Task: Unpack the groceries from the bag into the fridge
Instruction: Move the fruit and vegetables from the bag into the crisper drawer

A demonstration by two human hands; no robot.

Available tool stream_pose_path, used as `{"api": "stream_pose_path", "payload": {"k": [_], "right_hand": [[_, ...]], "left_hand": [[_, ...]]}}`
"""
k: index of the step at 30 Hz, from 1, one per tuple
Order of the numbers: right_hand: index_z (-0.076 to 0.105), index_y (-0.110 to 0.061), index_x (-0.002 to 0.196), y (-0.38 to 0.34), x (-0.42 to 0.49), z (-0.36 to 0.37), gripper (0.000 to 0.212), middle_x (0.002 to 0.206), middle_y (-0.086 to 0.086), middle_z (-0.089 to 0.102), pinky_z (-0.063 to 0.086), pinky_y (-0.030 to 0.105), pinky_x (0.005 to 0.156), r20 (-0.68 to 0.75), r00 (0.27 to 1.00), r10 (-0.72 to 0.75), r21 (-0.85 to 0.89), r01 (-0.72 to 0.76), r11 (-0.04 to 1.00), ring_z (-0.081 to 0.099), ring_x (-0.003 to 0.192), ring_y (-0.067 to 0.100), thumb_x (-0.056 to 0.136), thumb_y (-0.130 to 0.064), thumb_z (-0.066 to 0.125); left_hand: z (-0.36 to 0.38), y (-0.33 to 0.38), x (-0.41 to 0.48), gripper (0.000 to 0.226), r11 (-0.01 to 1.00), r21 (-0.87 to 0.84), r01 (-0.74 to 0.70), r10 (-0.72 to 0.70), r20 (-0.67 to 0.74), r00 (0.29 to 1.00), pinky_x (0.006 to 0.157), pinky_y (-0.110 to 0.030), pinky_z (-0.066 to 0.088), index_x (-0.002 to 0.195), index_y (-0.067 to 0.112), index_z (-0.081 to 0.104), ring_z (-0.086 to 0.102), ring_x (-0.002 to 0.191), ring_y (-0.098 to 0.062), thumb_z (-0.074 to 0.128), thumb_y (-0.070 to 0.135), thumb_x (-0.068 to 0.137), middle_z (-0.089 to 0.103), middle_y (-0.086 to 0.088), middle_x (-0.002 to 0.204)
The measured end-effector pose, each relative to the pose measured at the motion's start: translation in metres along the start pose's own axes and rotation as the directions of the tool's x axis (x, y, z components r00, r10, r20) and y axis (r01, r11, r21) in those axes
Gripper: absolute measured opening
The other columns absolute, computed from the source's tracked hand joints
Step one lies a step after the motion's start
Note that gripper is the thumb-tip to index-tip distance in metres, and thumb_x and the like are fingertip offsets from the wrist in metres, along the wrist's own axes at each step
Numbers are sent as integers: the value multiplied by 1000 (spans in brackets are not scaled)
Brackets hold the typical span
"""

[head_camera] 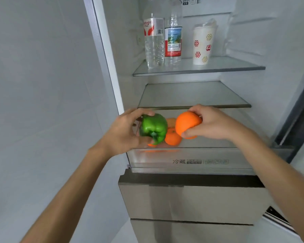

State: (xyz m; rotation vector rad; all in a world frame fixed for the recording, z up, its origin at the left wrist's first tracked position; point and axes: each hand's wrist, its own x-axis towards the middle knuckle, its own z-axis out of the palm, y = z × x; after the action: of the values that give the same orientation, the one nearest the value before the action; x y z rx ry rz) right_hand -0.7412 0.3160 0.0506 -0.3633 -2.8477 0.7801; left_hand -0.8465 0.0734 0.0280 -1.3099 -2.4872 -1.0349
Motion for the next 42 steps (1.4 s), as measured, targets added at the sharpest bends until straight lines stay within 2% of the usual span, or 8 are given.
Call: {"api": "stream_pose_path", "payload": {"k": [11,13,17,22,27,31,36,42], "right_hand": [[60,-22,100,-16,74,52,32,87,-4,52,43,29,74,513,813,274,-533,52,845,53,88,22,79,-43,74],[58,-23,92,-21,79,56,24,74,-7,44,41,28,73,505,825,254,-531,65,845,49,85,20,83,-41,71],[47,-9,132,-25,82,67,76,75,-6,39,48,31,75,478,847,233,-543,76,837,51,86,21,74,-48,78],[43,-13,134,-22,83,77,85,108,3,55,50,32,84,515,830,216,-511,95,854,57,97,23,67,-43,85],[50,-18,130,-22,75,68,67,94,-3,54,45,27,76,504,851,146,-465,125,876,52,89,18,74,-35,82],[38,-12,138,-14,66,62,87,116,5,58,50,34,85,423,895,139,-432,64,899,57,101,23,72,-49,80],[55,-17,128,-3,38,36,56,123,5,61,49,34,93,268,963,19,-285,61,957,59,108,21,79,-36,77],[66,-20,114,2,-14,0,35,108,-3,68,50,26,86,79,996,-43,-81,49,995,63,93,11,81,-24,77]], "left_hand": [[42,-55,66,70,930,330,-163,4,432,902,80,-38,51,110,30,45,55,96,-20,90,41,57,48,8,113],[42,-56,68,72,929,329,-169,-5,467,884,79,-40,51,107,30,43,55,96,-20,90,42,54,47,8,112],[46,-63,58,70,883,400,-246,-12,542,840,68,-33,44,107,29,40,52,91,-19,87,42,56,46,5,105],[57,-68,59,62,801,490,-344,-12,588,809,74,-30,31,114,26,42,50,87,-20,80,42,68,41,5,99],[58,-70,59,54,793,502,-346,-41,610,792,81,-33,42,116,26,45,51,90,-21,76,43,75,47,0,107],[46,-63,60,57,905,383,-186,-109,631,768,76,-31,43,117,31,51,50,94,-19,83,37,70,44,6,103],[15,-29,49,30,994,104,40,-88,508,857,87,-22,46,103,30,61,56,100,-8,79,38,81,56,17,101],[-3,16,36,20,999,43,-27,11,350,937,83,-21,54,98,22,70,67,90,-3,76,36,85,72,11,94]]}}
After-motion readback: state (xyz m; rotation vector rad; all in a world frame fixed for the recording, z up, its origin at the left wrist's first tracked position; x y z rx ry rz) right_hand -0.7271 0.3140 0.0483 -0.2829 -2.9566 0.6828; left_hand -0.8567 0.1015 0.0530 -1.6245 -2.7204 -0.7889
